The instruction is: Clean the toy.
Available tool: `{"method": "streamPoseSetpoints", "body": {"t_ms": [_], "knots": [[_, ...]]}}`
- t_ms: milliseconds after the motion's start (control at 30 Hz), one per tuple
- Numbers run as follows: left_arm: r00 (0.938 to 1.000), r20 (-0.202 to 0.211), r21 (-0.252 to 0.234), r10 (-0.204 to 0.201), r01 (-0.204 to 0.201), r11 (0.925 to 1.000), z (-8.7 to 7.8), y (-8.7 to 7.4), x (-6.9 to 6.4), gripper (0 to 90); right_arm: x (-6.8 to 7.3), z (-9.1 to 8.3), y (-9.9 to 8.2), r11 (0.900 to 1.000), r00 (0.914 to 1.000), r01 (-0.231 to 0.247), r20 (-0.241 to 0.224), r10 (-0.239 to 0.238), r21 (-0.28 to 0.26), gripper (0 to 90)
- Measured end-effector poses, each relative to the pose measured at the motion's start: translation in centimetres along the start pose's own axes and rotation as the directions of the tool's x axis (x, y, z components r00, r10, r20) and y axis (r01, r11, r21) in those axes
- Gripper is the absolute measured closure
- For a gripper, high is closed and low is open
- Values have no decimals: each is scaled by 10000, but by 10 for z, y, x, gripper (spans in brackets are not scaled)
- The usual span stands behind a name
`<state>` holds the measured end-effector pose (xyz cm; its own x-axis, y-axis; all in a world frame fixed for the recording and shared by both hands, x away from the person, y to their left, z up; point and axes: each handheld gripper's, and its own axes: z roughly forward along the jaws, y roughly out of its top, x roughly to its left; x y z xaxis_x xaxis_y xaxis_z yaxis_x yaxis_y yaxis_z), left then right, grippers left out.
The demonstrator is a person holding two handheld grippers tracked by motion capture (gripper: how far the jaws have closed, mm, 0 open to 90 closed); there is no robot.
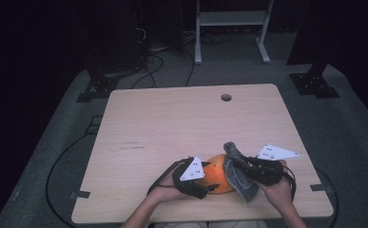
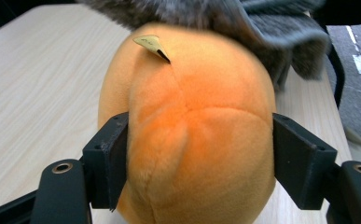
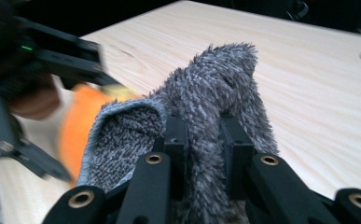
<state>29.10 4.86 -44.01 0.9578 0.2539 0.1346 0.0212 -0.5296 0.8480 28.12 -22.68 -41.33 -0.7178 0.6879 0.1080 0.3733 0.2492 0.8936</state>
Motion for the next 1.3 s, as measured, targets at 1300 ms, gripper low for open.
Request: {"method": "streamPoseSetpoints", "body": {"t_ms": [1300], "knots": [[9961,222,-77,-855,857,9963,-10,-13,15,264,-27,5,-21,9779,9782,-2018,-377,2040,549,751]]}}
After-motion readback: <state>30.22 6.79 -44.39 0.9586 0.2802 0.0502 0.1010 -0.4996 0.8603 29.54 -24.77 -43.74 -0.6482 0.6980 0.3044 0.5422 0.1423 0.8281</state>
